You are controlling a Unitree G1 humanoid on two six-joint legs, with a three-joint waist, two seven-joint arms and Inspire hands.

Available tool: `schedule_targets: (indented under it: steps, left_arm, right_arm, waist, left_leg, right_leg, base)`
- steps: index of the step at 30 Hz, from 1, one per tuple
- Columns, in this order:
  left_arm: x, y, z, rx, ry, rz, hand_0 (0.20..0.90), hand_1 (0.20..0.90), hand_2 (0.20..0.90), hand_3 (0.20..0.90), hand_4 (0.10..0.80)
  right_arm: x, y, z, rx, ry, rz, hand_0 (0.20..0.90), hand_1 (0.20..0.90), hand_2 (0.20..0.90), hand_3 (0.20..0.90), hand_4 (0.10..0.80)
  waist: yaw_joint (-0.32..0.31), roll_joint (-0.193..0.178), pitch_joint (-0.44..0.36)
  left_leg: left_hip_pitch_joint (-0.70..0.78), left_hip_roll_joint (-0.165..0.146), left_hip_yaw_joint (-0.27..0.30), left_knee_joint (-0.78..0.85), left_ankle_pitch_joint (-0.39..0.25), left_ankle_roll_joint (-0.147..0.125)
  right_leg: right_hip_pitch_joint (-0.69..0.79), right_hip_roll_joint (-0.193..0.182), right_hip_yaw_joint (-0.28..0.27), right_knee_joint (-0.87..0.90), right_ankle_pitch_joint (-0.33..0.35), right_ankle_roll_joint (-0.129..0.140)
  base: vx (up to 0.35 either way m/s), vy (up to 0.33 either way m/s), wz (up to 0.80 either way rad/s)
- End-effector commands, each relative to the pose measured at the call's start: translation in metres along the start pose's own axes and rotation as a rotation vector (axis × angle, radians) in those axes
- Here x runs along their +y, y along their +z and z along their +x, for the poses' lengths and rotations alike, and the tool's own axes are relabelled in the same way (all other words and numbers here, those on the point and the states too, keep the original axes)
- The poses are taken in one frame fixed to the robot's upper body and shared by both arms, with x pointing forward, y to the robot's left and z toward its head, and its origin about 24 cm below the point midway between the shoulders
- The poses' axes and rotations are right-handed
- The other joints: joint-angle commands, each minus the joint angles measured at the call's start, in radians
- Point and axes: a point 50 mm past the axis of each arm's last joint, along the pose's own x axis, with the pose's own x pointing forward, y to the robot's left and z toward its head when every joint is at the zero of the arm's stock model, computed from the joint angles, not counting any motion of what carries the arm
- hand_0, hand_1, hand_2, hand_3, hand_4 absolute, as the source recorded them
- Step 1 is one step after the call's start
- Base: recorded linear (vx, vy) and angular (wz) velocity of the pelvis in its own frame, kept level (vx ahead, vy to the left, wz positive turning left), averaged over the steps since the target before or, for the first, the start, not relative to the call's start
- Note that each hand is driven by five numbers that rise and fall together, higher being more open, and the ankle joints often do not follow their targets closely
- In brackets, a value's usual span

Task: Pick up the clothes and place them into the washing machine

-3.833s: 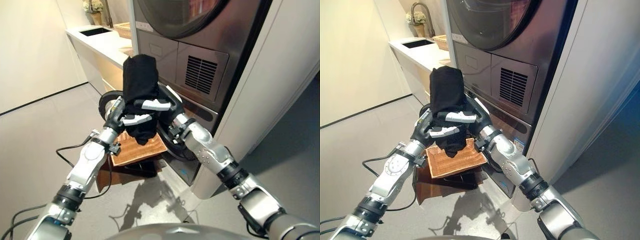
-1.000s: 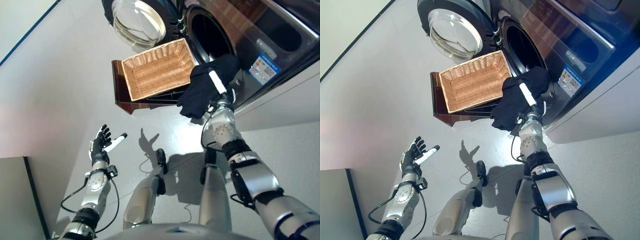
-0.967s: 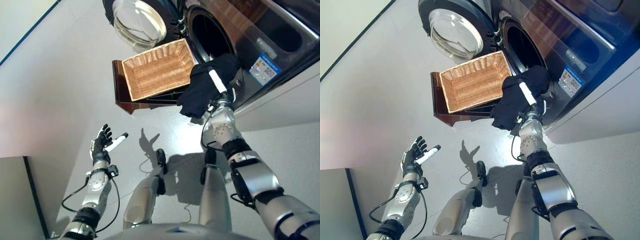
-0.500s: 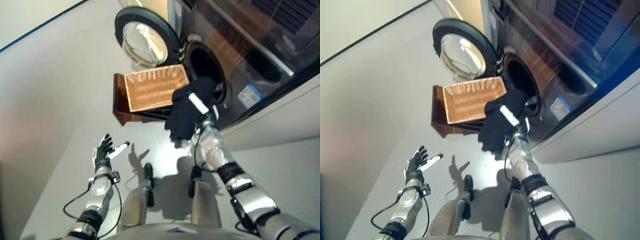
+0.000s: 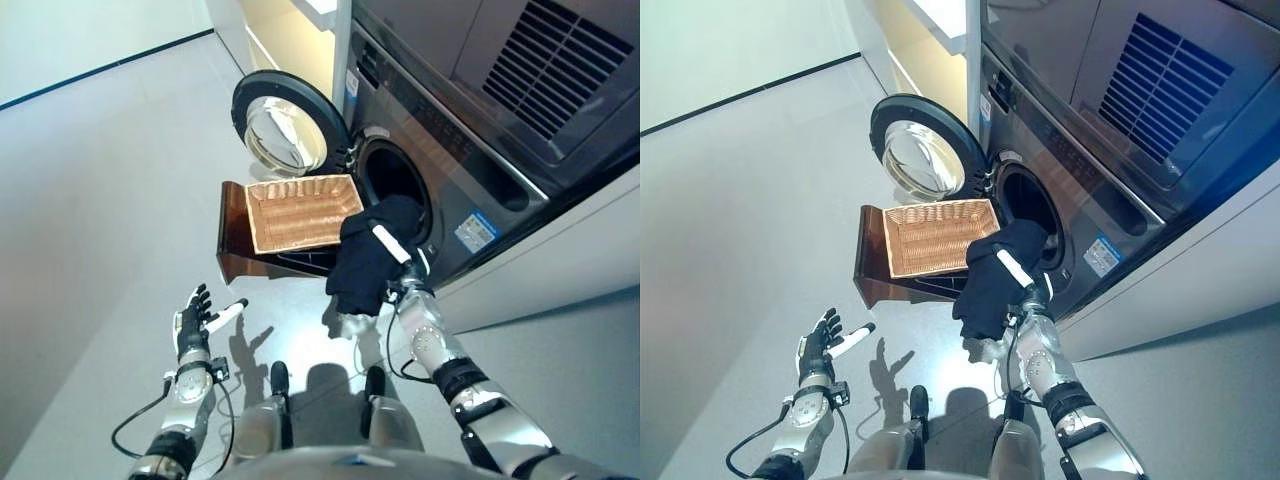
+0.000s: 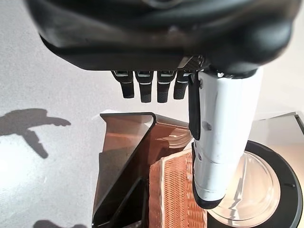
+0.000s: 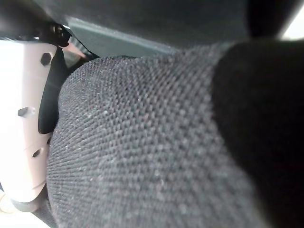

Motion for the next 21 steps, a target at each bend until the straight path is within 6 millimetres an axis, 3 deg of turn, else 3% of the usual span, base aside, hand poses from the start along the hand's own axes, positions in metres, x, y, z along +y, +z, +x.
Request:
schedule_targets:
  steps: [1,5,9,10,11,12,13,16,17,19,20,21]
  left_arm:
    - [0.032,0.037,0.011,-0.192,0.046,0.051,0.900,0.900,0.900,0.900,0.800]
    - [0.040,0.034,0.007,-0.190,0.038,0.063,0.900,0.900,0.900,0.900,0.800]
    - [0.042,0.037,0.006,-0.204,0.021,0.079,0.900,0.900,0.900,0.900,0.800]
    - [0.043,0.043,0.008,-0.224,0.017,0.085,0.900,0.900,0.900,0.900,0.800]
    - [0.043,0.043,0.008,-0.225,0.017,0.085,0.900,0.900,0.900,0.900,0.800]
    - [0.042,0.045,0.009,-0.232,0.011,0.089,0.900,0.900,0.900,0.900,0.800]
    - [0.042,0.047,0.011,-0.237,0.017,0.091,0.900,0.900,0.900,0.900,0.800]
    - [0.039,0.054,0.013,-0.261,0.012,0.079,0.900,0.900,0.900,0.900,0.800]
    - [0.036,0.057,0.015,-0.268,0.006,0.078,0.900,0.900,0.900,0.900,0.800]
    - [0.035,0.057,0.015,-0.267,0.006,0.078,0.900,0.900,0.900,0.900,0.800]
    - [0.029,0.062,0.016,-0.285,-0.012,0.068,0.900,0.900,0.900,0.900,0.800]
    - [0.027,0.063,0.017,-0.289,-0.020,0.071,0.900,0.900,0.900,0.900,0.800]
  right_arm:
    - [0.039,0.028,0.006,-0.153,0.166,0.032,0.200,0.200,0.200,0.200,0.300]
    - [0.022,0.018,0.005,-0.108,0.113,-0.001,0.200,0.200,0.200,0.200,0.300]
    - [0.006,0.015,0.002,-0.095,0.070,-0.004,0.200,0.200,0.200,0.200,0.300]
    - [0.004,0.015,0.002,-0.095,0.062,0.003,0.200,0.200,0.200,0.200,0.300]
    - [0.004,0.015,0.003,-0.096,0.063,0.003,0.200,0.200,0.200,0.200,0.300]
    - [0.002,0.016,0.002,-0.097,0.059,0.010,0.200,0.200,0.200,0.200,0.300]
    - [0.000,0.017,0.003,-0.102,0.049,0.021,0.200,0.200,0.200,0.200,0.300]
    - [-0.006,0.023,0.005,-0.122,0.022,0.024,0.200,0.200,0.200,0.200,0.300]
    - [-0.009,0.024,0.005,-0.123,0.000,0.025,0.200,0.200,0.200,0.200,0.300]
    - [-0.009,0.024,0.005,-0.123,-0.001,0.024,0.200,0.200,0.200,0.200,0.300]
    - [-0.011,0.023,0.005,-0.126,-0.015,0.029,0.200,0.200,0.200,0.200,0.300]
    - [-0.014,0.023,0.004,-0.127,-0.025,0.031,0.200,0.200,0.200,0.200,0.300]
  waist:
    - [0.004,-0.083,-0.019]
    - [0.017,-0.084,-0.015]
    - [0.002,-0.046,-0.017]
    - [-0.007,-0.026,-0.004]
    - [-0.006,-0.029,-0.002]
    - [-0.015,-0.026,0.003]
    - [-0.029,-0.023,0.003]
    - [-0.061,-0.028,0.003]
    - [-0.081,-0.042,-0.007]
    - [-0.086,-0.032,-0.001]
    - [-0.104,-0.040,-0.012]
    - [-0.117,-0.040,-0.016]
  left_leg:
    - [-0.034,-0.029,-0.036,0.142,-0.160,-0.033]
    - [-0.011,-0.071,-0.062,0.228,-0.241,0.014]
    - [0.062,-0.113,-0.100,0.207,-0.256,0.057]
    - [0.086,-0.113,-0.122,0.198,-0.250,0.073]
    - [0.087,-0.115,-0.122,0.200,-0.252,0.073]
    - [0.107,-0.119,-0.139,0.192,-0.252,0.078]
    - [0.131,-0.120,-0.158,0.174,-0.255,0.078]
    - [0.187,-0.156,-0.213,0.145,-0.273,0.075]
    - [0.239,-0.183,-0.251,0.123,-0.290,0.071]
    - [0.249,-0.173,-0.259,0.120,-0.293,0.070]
    - [0.298,-0.193,-0.313,0.106,-0.309,0.057]
    - [0.320,-0.189,-0.337,0.102,-0.320,0.046]
  right_leg:
    - [0.082,-0.104,0.039,-0.149,0.083,0.071]
    - [0.100,-0.120,0.067,-0.019,0.091,0.076]
    - [0.015,-0.113,0.123,0.246,0.183,0.044]
    - [-0.046,-0.058,0.133,0.347,0.165,0.026]
    - [-0.049,-0.060,0.136,0.356,0.158,0.026]
    - [-0.076,-0.011,0.140,0.385,0.123,0.019]
    - [-0.127,0.041,0.145,0.379,0.089,0.015]
    - [-0.194,0.104,0.101,0.234,0.079,0.015]
    - [-0.222,0.134,0.079,0.104,0.088,0.025]
    - [-0.208,0.139,0.067,0.097,0.087,0.024]
    - [-0.200,0.142,0.058,-0.057,0.115,0.038]
    - [-0.188,0.140,0.069,-0.098,0.130,0.040]
  base:
    - [0.082,0.065,-0.01]
    - [0.156,0.139,0.03]
    - [0.176,0.267,0.17]
    - [0.132,0.230,0.31]
    - [0.132,0.153,0.22]
    - [0.129,0.049,0.11]
    - [0.203,0.085,0.12]
    - [0.300,0.058,0.39]
    - [0.317,0.026,0.32]
    - [0.247,-0.003,1.07]
    - [0.360,-0.041,1.00]
    - [0.466,-0.063,0.49]
